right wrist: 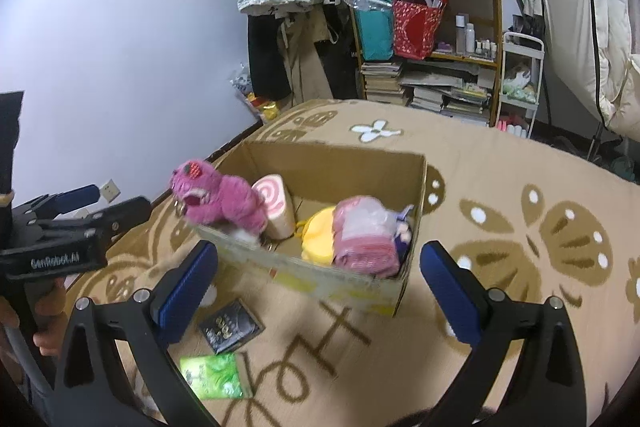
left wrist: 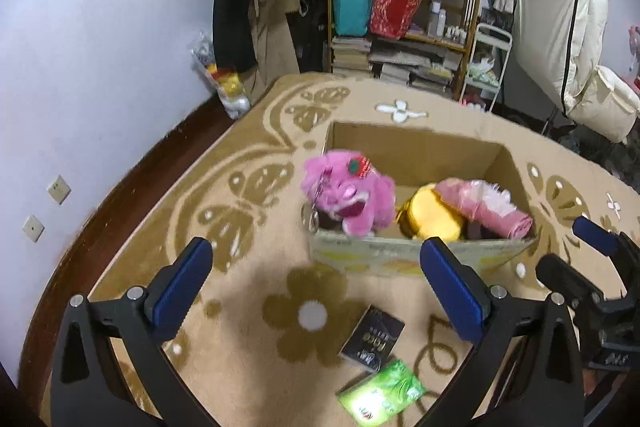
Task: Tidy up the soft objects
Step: 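Open both tools to drop the bear and packet into the box, then move both tools down toward the black and green tissue packs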
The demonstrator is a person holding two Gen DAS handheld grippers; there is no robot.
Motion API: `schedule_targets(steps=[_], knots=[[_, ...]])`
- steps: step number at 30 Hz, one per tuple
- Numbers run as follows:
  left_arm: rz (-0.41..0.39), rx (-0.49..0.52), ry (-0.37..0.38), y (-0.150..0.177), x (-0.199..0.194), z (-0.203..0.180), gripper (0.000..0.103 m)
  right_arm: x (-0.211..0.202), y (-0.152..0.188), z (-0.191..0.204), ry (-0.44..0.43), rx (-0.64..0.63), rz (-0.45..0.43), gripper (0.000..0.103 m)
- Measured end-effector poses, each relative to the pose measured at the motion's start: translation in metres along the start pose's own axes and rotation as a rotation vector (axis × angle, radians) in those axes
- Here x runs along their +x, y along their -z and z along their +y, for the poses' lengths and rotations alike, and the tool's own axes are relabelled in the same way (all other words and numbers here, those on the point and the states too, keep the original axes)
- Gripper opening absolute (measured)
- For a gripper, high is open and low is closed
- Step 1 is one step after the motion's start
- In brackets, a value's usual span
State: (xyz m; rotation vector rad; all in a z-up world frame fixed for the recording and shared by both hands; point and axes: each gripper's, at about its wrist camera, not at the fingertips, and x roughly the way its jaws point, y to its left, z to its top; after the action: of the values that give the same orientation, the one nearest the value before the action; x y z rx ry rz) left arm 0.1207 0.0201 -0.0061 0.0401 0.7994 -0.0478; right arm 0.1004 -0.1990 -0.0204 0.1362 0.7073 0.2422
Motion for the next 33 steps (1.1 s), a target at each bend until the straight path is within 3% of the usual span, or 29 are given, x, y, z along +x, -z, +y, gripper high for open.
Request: schedule_targets(steps=[19, 22, 33], knots=[[0.255, 0.105, 0.039, 0.039, 0.034, -0.010, 0.102, -0.003, 0.054, 0.031, -0.041, -0.040, 0.065, 0.103], [0.324, 0.088, 0.080, 0.046, 0.047, -0.011, 0.102, 0.002, 0.062, 0.034, -0.049, -0.052, 0.082, 0.103], [0.426, 0.072, 0.072, 0.058, 0.078, -0.006, 0.102, 0.025, 0.083, 0.038, -0.065, -0.067, 0.162, 0.103]])
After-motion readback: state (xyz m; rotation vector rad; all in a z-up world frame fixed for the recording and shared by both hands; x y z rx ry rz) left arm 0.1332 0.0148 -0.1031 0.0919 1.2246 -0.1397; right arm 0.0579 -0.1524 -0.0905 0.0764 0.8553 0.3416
